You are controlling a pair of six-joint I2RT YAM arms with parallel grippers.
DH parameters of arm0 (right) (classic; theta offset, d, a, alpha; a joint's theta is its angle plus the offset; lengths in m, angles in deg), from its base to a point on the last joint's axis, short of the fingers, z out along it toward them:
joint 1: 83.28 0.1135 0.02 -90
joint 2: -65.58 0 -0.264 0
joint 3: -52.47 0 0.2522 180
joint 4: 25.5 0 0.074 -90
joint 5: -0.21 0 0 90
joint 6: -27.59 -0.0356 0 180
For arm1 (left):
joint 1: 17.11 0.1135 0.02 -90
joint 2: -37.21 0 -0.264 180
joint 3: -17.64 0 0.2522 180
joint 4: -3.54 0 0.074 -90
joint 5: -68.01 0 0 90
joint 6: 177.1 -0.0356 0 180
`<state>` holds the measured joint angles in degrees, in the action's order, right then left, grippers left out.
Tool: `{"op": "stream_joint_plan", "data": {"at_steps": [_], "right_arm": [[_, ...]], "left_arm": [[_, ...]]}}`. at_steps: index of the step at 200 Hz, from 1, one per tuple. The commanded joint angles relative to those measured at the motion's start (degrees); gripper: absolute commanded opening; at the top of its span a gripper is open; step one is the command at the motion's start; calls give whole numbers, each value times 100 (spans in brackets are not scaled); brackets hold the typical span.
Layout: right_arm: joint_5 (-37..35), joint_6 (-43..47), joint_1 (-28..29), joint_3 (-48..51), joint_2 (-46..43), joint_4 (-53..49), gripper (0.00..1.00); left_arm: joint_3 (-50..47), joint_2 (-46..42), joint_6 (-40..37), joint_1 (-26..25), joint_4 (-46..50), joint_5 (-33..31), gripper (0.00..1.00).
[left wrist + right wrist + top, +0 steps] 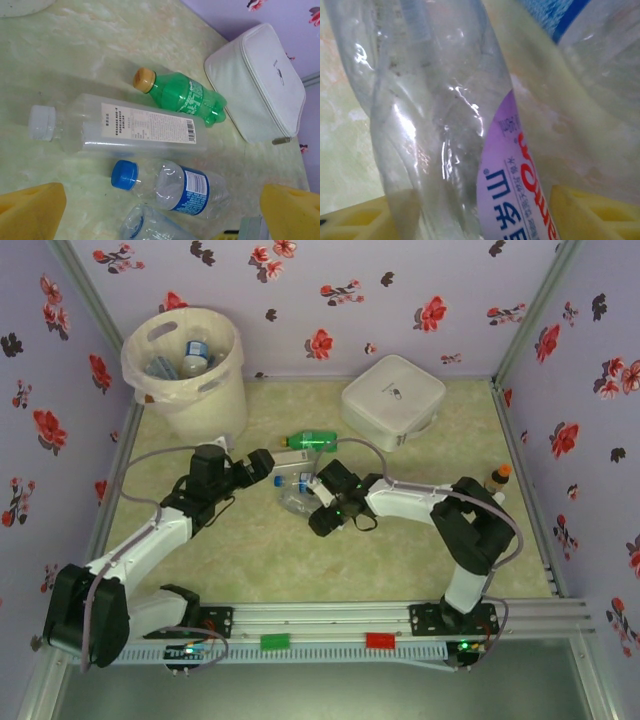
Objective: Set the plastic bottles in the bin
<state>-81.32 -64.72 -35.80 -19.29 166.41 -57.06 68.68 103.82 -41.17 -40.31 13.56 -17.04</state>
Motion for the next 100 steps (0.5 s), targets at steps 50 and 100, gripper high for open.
{"op": "stream_joint_plan", "data": {"at_steps": [50,100], "right_arm": [[428,-301,-39,302,-495,469,42],[427,-477,-98,571,-1374,786,38]], "left_arm": [[-18,-104,381,8,-445,-123,100],[66,-302,546,-27,-772,111,100]]}}
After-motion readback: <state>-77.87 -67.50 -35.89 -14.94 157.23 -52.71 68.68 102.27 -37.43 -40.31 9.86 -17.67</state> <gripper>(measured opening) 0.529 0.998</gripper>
